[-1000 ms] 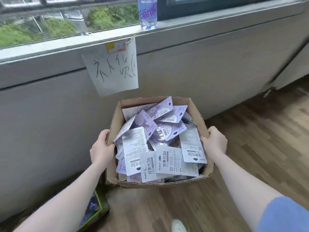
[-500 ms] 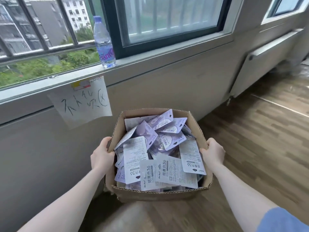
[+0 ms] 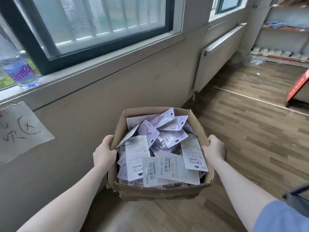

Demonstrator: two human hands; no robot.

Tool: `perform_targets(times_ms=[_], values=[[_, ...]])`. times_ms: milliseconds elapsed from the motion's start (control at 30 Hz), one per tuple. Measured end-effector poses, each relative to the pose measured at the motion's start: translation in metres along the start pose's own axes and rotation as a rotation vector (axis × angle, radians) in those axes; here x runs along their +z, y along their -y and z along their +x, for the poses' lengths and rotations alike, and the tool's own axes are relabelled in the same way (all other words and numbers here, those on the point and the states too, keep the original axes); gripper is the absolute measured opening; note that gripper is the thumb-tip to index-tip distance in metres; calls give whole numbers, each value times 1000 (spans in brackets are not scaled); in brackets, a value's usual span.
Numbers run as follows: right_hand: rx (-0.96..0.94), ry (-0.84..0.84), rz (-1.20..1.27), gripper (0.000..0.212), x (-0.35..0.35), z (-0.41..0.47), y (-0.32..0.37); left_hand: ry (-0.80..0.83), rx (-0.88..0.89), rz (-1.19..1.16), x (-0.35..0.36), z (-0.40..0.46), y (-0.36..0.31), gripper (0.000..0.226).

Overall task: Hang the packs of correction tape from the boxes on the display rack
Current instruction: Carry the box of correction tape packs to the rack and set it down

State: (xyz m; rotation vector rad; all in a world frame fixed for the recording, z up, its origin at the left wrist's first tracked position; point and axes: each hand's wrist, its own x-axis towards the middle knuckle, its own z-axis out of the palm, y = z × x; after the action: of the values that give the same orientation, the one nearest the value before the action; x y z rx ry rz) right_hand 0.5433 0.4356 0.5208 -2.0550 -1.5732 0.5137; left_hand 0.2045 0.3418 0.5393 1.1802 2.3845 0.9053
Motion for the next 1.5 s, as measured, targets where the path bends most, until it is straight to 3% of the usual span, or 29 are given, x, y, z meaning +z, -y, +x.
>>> perform_targets(times_ms=[400, 900, 1133, 1500], values=[[95, -190, 20, 11, -66, 107, -28, 58, 229, -22, 77, 81, -135, 53], [434, -366, -52, 13, -53, 304, -45, 349, 484, -16, 263, 294, -302, 51], [546, -434, -59, 14, -77, 376, -61, 432, 603, -1, 330, 344, -401, 51], [613, -530, -44, 10, -139, 523, -188, 477, 734, 13, 496, 344, -566, 49]])
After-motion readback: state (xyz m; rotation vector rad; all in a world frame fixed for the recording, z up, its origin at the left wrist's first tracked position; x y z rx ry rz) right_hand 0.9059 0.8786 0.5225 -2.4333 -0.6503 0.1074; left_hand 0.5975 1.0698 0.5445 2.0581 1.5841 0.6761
